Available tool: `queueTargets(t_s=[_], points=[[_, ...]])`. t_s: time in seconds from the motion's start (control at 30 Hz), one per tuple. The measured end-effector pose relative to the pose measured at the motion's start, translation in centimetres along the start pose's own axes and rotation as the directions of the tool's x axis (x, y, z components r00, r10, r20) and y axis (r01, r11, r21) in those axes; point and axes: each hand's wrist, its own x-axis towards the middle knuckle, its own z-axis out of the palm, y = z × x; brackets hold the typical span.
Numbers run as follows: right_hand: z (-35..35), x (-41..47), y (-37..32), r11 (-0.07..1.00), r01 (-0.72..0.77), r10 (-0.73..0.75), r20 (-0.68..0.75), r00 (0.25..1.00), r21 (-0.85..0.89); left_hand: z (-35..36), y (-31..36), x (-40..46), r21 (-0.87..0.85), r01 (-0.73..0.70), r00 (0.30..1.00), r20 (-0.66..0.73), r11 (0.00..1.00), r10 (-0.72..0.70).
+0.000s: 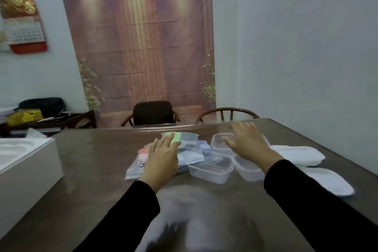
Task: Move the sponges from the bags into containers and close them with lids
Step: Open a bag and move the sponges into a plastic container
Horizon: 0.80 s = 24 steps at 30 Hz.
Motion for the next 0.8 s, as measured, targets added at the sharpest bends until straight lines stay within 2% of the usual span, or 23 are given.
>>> queueTargets(t_s=[0.13,0.23,0.37,0.53,0.67,0.8], points=[[3.0,-2.0,-0.5,0.991,-0.081,0.074,0.068,0.995,0.108,2.2,-1.5,-1.1,0.031,0.036,0.990,0.138,0.999,-0.040],[5.1,-2.4,-1.0,0.974,-0.133,0.123,0.068,0.990,0.184,3.5,-2.2,-0.7,0.079,0.004,0.981,0.195,0.997,-0.019],[6.4,-2.8,-1.4,0.979,-0.105,0.114,-0.039,0.993,0.177,4.9,-2.9,0.3,0.102,-0.048,0.983,0.180,0.994,0.029],[6.4,-3.1,-1.0,0.972,-0.044,0.079,-0.145,0.986,0.230,4.1,-3.0,2.0,0.079,-0.097,0.995,0.041,0.992,0.094],[6.5,-3.0,-0.8,0.967,-0.037,0.073,-0.135,0.988,0.252,1.8,-3.3,4.3,-0.047,0.010,0.999,-0.038,0.999,-0.012],[6.4,-3.0,-0.9,0.969,-0.031,0.062,-0.122,0.991,0.245,-1.5,-5.1,6.9,-0.284,0.207,0.963,-0.107,0.936,-0.245]])
